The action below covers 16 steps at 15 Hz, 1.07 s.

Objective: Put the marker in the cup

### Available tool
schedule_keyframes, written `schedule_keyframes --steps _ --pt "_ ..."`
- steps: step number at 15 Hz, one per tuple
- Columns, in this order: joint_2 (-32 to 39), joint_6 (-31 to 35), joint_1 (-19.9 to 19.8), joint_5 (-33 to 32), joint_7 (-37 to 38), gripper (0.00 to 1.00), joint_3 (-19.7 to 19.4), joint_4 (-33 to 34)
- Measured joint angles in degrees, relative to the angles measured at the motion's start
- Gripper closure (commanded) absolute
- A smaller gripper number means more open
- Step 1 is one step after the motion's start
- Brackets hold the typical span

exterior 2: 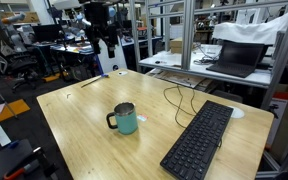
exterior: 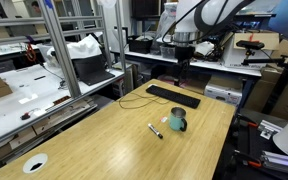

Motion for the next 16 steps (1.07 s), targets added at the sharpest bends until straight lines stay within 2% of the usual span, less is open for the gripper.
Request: schedule_keyframes --steps 7,11,16 --pt "0.9 0.1 0.1 0.2 0.4 0.0 0.2 0.0" --pt "6.8 4.9 0.9 2.8 4.0 0.0 0.8 0.7" --pt "14.7 11.4 3.0 3.8 13.6 0.0 1.1 4.4"
